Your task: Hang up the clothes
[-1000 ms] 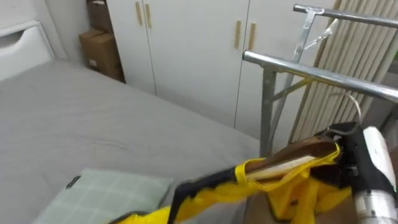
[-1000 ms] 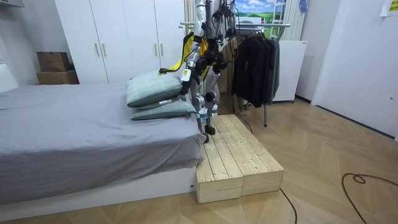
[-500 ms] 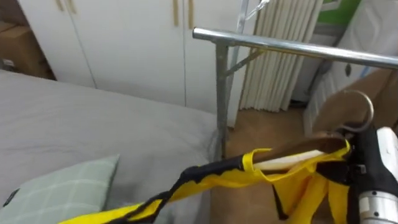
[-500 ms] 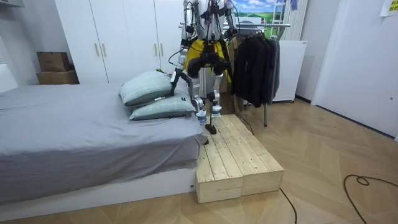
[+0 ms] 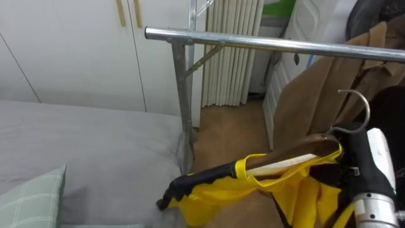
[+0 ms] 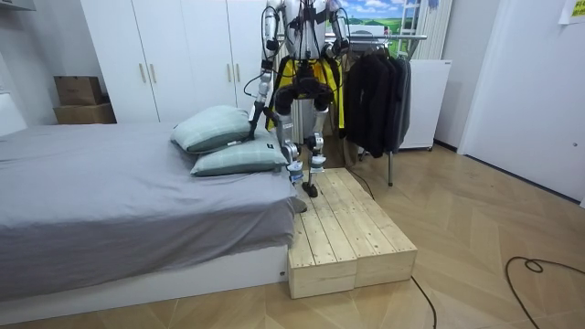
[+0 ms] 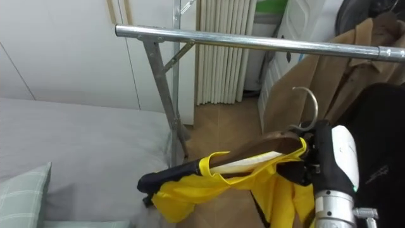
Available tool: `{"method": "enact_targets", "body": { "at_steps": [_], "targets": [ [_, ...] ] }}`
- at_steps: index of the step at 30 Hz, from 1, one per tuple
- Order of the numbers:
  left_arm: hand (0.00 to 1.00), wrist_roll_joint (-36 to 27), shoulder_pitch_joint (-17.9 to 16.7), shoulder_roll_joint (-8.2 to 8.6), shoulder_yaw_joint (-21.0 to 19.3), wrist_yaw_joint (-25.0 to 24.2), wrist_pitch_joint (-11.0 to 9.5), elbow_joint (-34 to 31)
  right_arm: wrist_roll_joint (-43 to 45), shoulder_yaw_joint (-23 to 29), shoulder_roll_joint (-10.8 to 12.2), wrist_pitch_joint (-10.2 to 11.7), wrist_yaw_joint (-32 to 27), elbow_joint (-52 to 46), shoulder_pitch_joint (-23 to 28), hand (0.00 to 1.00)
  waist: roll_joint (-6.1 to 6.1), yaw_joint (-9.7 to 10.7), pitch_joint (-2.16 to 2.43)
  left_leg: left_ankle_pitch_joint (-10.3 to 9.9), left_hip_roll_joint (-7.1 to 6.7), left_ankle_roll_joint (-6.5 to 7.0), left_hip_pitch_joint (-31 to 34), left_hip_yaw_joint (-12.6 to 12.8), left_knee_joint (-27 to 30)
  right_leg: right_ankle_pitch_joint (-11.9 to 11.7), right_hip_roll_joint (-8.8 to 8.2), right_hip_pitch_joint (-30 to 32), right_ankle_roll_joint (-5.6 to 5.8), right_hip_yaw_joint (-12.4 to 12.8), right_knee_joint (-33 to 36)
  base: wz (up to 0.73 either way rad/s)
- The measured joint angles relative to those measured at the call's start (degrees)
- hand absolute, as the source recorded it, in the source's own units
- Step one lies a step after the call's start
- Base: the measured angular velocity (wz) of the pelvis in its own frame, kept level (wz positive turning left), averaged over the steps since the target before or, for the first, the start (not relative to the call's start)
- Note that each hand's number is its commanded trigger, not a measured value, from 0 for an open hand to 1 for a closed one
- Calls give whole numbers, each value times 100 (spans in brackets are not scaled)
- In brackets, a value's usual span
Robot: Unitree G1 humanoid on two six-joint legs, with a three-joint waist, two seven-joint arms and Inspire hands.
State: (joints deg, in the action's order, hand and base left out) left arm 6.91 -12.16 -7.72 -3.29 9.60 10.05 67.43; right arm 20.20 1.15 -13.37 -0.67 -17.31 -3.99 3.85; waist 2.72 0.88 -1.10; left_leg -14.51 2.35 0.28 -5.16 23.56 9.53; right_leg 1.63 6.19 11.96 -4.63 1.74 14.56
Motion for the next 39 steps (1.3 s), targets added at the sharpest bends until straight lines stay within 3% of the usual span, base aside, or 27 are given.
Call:
{"method": "enact_targets", "body": {
  "at_steps": [9,12,17,31,39],
  "targets": [
    [0,6,-183,-7,-104,-1,-54,-51,-17,16,3,0,257,-1,-3,100,92,-1,43,-21,39,-36,-63,2,-11,-37,83,-127,-30,119,-103,-5],
    [0,7,-201,-8,-107,-4,-78,-58,-41,15,3,1,319,-1,-4,100,94,-117,56,-37,63,-64,-152,0,-3,-47,115,-222,-45,119,-143,-2],
    [0,7,-202,-19,-105,-1,-90,-97,-34,7,5,2,512,-1,-16,100,93,-240,56,-42,97,-79,-212,-22,-3,-67,137,-317,-71,84,-202,2],
    [0,124,-192,-28,-86,14,-90,-122,-827,7,-27,15,688,71,-17,100,56,-256,53,-37,136,-118,-193,-94,1,-106,110,-384,-122,-92,-314,2],
    [0,243,-187,-31,-111,13,-96,-225,-1083,17,-41,72,657,676,-250,100,55,-269,53,-24,141,-132,-121,-245,6,-108,81,-396,-135,-221,-388,9]
  ]
}}
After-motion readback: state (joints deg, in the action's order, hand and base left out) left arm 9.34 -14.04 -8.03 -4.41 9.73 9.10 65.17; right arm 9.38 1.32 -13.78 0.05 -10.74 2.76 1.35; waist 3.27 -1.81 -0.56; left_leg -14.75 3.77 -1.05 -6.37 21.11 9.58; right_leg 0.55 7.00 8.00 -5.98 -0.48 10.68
